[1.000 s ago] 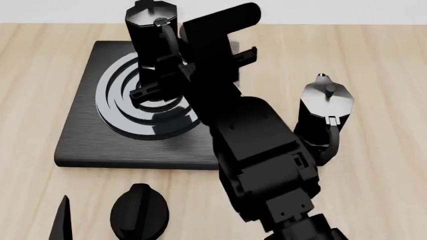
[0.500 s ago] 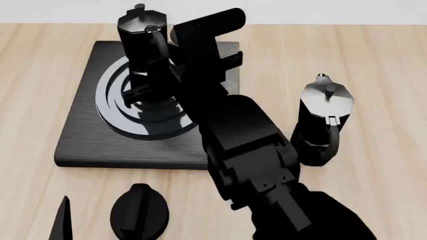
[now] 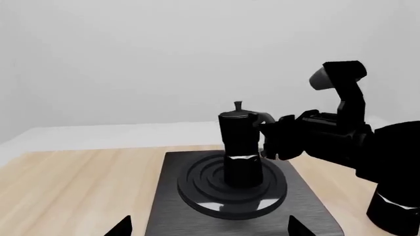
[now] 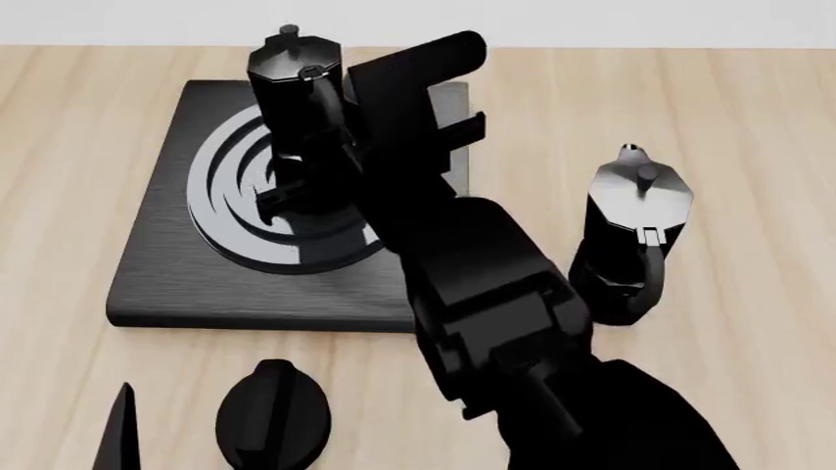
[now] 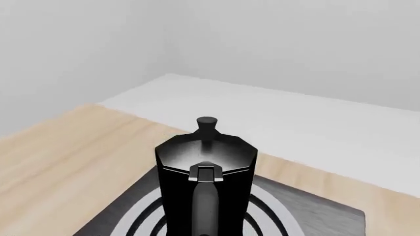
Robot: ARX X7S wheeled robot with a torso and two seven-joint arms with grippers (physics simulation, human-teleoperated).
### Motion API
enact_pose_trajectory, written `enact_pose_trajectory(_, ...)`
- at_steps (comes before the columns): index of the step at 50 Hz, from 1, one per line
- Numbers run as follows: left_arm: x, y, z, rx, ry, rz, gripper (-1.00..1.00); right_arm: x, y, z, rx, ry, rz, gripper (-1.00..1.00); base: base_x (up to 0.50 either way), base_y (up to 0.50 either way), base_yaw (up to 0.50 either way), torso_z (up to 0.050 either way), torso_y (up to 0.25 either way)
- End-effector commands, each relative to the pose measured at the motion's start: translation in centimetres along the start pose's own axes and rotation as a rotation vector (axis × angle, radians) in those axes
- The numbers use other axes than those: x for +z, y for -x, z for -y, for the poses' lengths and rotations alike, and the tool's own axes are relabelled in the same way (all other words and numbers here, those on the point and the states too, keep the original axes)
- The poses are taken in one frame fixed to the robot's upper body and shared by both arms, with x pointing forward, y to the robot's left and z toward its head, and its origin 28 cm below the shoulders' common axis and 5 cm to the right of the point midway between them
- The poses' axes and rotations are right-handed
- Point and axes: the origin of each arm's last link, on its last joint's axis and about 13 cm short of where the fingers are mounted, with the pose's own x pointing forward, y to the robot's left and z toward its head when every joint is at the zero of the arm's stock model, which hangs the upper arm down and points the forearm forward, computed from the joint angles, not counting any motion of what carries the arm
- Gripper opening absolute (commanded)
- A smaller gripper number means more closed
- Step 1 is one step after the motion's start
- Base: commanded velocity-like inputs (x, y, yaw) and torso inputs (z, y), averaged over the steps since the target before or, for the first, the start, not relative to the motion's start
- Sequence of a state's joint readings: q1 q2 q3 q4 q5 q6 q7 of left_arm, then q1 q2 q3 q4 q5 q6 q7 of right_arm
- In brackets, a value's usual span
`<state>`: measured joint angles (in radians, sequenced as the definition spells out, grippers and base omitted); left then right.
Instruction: Put the right moka pot on the stove.
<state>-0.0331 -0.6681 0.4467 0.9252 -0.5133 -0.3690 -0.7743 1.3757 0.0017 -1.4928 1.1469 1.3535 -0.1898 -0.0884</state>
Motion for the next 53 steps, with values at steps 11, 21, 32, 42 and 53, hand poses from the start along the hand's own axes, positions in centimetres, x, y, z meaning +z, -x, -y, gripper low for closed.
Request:
enact_pose_trajectory(11,0.0,0.0,0.0,0.006,0.005,0.004,1.0,-1.3,0.5,-0.1,0.008,0.024,-0.044,1.0,0.0,0.0,0.0,0.0,0.0)
enact_pose_trajectory(21,0.0,-0.1,0.0,0.01,0.0,0.002,1.0,0.4,4.3,-0.1,0.001,0.057,0.003,1.0,0.0,0.0,0.0,0.0,0.0)
enact_pose_trajectory(32,0.0,-0.1,-0.1,0.018,-0.007,-0.004,1.0,2.1,8.0,0.6,-0.033,0.085,0.059,1.0,0.0,0.0,0.0,0.0,0.0)
enact_pose_trajectory(42,-0.1,-0.2,-0.1,0.017,-0.01,-0.011,1.0,3.3,11.6,-1.1,0.007,0.115,0.12,1.0,0.0,0.0,0.0,0.0,0.0)
enact_pose_trajectory(53,-0.3,-0.2,0.0,0.015,-0.015,-0.011,1.0,3.4,16.6,-1.8,-0.045,0.094,0.162,1.0,0.0,0.0,0.0,0.0,0.0)
